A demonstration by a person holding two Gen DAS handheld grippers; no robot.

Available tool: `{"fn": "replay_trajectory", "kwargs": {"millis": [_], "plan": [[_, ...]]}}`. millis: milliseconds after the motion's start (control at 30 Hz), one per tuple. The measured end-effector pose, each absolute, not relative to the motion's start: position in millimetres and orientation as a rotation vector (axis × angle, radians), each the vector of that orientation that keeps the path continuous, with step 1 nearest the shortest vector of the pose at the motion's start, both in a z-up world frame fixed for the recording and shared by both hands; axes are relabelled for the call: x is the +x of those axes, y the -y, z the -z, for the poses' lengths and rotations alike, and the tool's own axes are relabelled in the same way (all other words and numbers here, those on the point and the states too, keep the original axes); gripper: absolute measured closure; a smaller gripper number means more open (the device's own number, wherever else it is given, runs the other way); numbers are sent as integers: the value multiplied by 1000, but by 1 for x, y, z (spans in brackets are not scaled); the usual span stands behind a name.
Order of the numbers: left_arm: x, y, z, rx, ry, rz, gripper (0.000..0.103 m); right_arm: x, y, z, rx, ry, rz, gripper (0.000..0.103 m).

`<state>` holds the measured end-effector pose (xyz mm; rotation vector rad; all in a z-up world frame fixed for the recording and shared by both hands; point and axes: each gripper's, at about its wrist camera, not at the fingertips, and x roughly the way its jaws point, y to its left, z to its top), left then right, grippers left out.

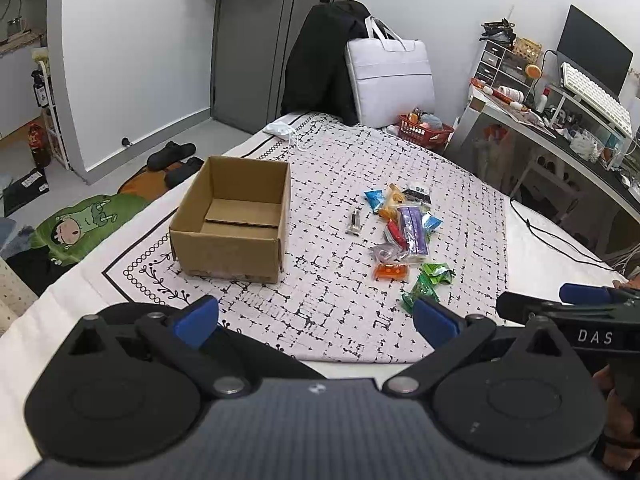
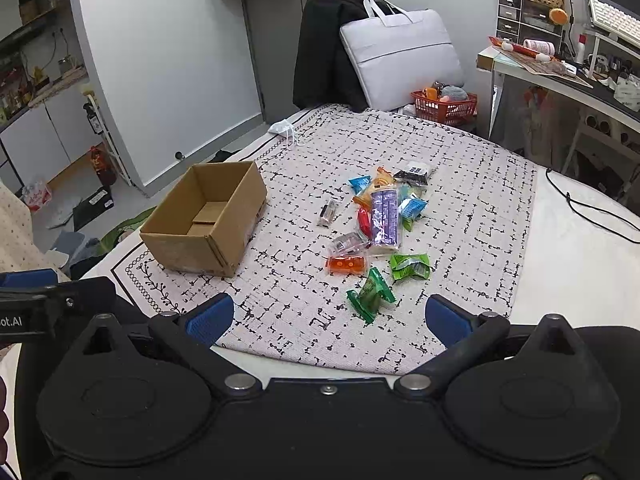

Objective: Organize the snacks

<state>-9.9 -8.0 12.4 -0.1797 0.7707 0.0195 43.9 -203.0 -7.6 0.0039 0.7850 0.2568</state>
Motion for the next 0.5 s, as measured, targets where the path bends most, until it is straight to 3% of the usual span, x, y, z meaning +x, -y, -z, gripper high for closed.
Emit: {"fn": "replay_trajectory", "kwargs": {"millis": [500], "plan": [[-10,5,-13,-175,-772,-25,0,43,208,6,2,-774,-247,0]]}}
